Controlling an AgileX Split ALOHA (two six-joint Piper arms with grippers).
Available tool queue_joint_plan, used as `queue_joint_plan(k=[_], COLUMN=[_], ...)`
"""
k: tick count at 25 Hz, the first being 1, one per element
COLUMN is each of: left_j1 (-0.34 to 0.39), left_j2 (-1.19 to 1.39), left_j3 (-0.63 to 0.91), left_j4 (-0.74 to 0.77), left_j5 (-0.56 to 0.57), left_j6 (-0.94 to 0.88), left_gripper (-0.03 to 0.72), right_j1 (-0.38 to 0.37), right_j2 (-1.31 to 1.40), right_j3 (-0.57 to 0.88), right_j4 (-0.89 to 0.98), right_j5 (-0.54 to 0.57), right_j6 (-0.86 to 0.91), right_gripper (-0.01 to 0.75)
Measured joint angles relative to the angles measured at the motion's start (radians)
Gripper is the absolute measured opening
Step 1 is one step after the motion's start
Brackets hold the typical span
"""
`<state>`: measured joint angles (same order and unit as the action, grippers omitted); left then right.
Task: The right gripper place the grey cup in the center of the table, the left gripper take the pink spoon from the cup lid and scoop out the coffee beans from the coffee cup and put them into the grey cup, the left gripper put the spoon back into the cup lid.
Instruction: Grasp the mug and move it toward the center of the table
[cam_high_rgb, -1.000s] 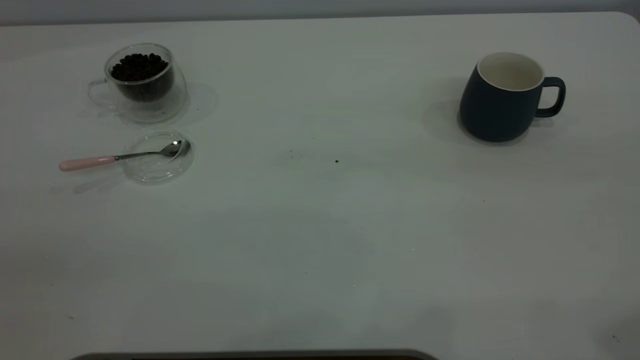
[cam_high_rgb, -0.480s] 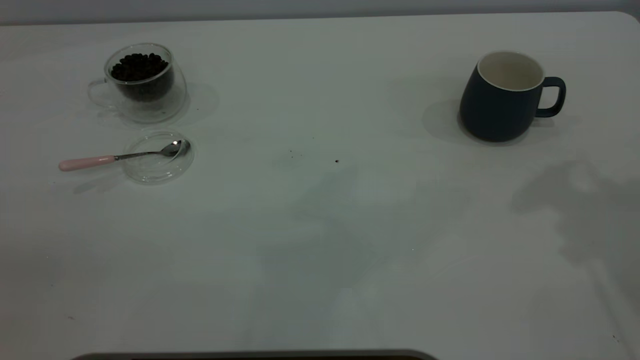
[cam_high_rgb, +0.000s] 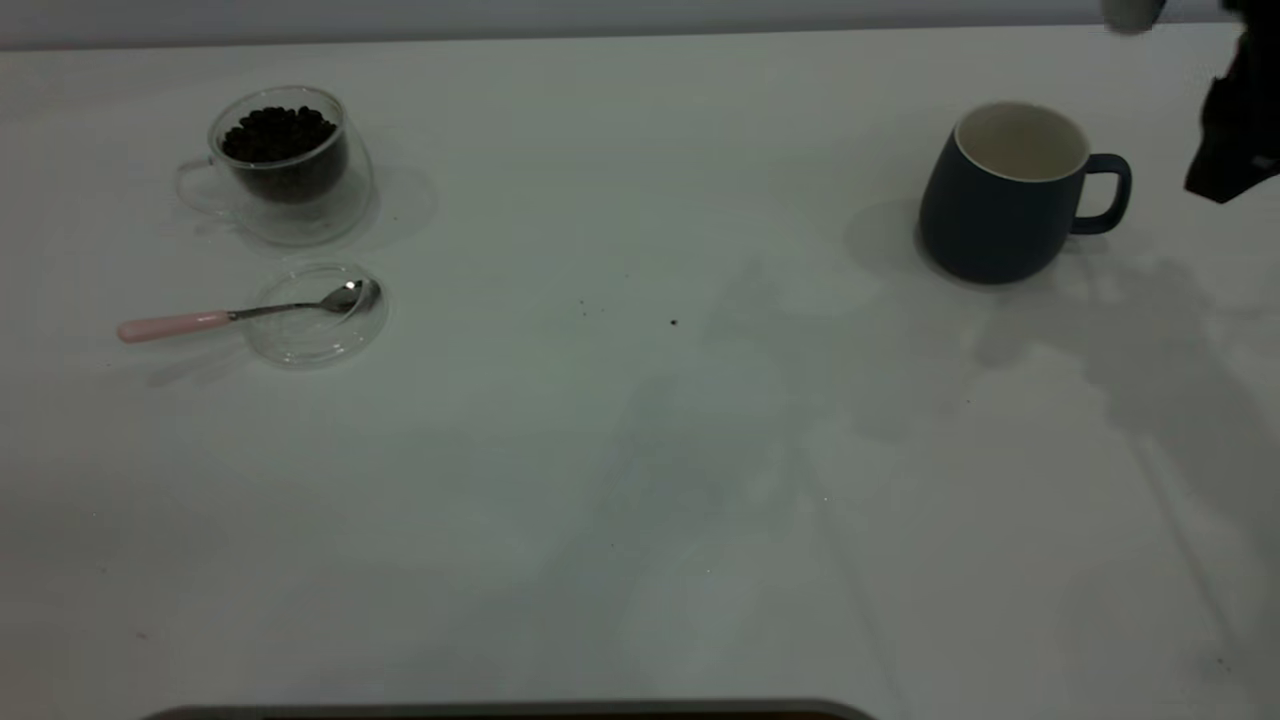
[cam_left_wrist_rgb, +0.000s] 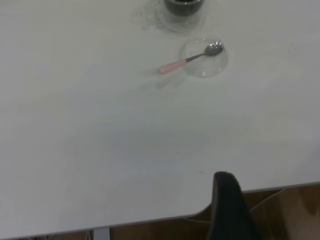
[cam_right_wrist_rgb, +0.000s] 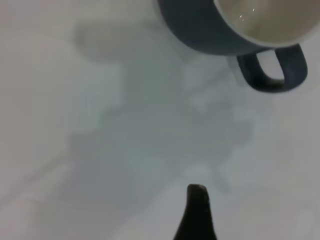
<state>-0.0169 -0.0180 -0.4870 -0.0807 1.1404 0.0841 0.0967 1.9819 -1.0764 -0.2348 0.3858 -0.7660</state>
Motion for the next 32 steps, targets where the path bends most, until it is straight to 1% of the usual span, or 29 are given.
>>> queue_joint_plan(k=[4, 8, 14, 24, 28, 32], left_j1=[0.000, 0.000, 0.000, 0.000, 0.000, 0.000], left_j2=[0.000, 0.000, 0.000, 0.000, 0.000, 0.000], left_j3=[0.000, 0.000, 0.000, 0.000, 0.000, 0.000], left_j4=[0.000, 0.000, 0.000, 0.000, 0.000, -0.001], left_j5=[0.000, 0.000, 0.000, 0.000, 0.000, 0.000], left_j6=[0.000, 0.000, 0.000, 0.000, 0.000, 0.000], left_gripper=[0.482, 0.482, 0.482, 0.482, 0.482, 0.482], right_j1=[0.000, 0.000, 0.000, 0.002, 0.024, 0.078], right_j2=[0.100, 0.164, 0.209, 0.269, 0.273, 0.274], right_j3=[-0.083, -0.138, -0.163, -0.164, -0.164, -0.164], right_j4=[-0.058, -0.092, -0.127, -0.204, -0.205, -0.198], right_j5=[-0.002, -0.015, -0.076, -0.189, -0.212, -0.215], right_j6=[-0.002, -0.013, -0.030, -0.034, -0.035, -0.034], right_gripper=[0.659, 0.654, 0.644, 0.623, 0.615, 0.609])
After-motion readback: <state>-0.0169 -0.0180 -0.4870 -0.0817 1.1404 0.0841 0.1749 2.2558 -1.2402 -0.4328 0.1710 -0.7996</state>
